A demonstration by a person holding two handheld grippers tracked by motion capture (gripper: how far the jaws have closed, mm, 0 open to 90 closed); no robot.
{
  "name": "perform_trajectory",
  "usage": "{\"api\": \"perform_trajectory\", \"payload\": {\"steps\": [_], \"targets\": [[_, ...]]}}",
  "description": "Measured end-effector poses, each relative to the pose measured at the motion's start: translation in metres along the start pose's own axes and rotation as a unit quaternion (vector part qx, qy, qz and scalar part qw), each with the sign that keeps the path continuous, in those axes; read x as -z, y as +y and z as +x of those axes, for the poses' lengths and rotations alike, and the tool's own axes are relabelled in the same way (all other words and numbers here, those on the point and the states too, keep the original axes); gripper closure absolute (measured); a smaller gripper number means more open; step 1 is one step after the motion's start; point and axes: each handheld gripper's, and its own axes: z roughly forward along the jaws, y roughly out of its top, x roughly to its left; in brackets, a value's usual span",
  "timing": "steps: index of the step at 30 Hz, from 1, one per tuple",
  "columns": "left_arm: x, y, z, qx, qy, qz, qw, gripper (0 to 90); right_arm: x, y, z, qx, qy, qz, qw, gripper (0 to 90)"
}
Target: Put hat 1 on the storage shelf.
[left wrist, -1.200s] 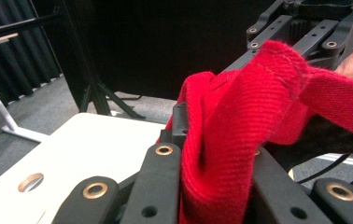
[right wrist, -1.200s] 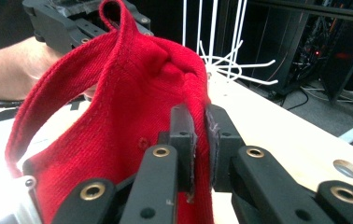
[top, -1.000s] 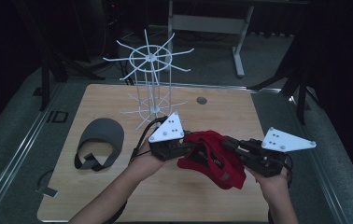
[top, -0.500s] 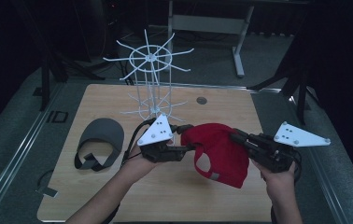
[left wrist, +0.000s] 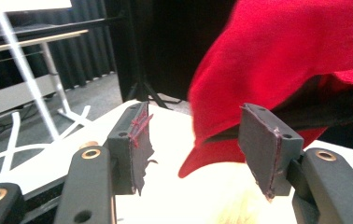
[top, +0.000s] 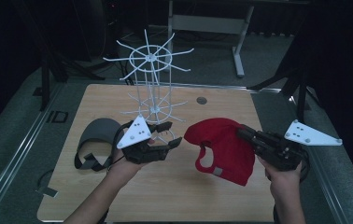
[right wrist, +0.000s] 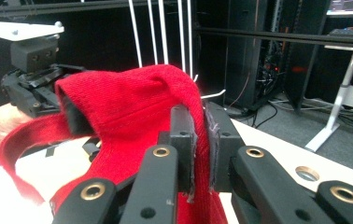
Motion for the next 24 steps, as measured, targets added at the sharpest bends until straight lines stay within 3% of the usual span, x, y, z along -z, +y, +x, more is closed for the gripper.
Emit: {"api": "perform_trajectory", "payload": {"steps": [2,7,10,16,17,24], "targets": [[0.004,-0.005,-0.002,-0.010,0.002,0.006,0.9999,42.1,0.002,0.001,-0.001,-0.001,-0.006,-0.004,1.0000,82.9],[0.008,-0.031,-0.006,-0.002,-0.001,0.025,0.9997,39.8,0.005,0.005,-0.003,-0.002,-0.019,-0.011,0.9998,82.9],[0.010,-0.050,-0.006,0.011,-0.001,0.034,0.9994,35.0,0.006,0.008,-0.004,-0.005,-0.025,-0.016,0.9996,82.9],[0.019,-0.084,-0.005,0.039,0.018,0.027,0.9987,22.4,0.008,0.015,-0.007,-0.008,-0.036,-0.025,0.9990,82.9],[0.020,-0.088,-0.006,0.041,0.019,0.030,0.9985,18.1,0.008,0.018,-0.008,-0.008,-0.037,-0.026,0.9989,82.9],[0.030,-0.131,-0.007,0.046,0.030,0.072,0.9959,15.1,0.004,0.034,-0.014,-0.007,-0.052,-0.035,0.9980,82.9]]}}
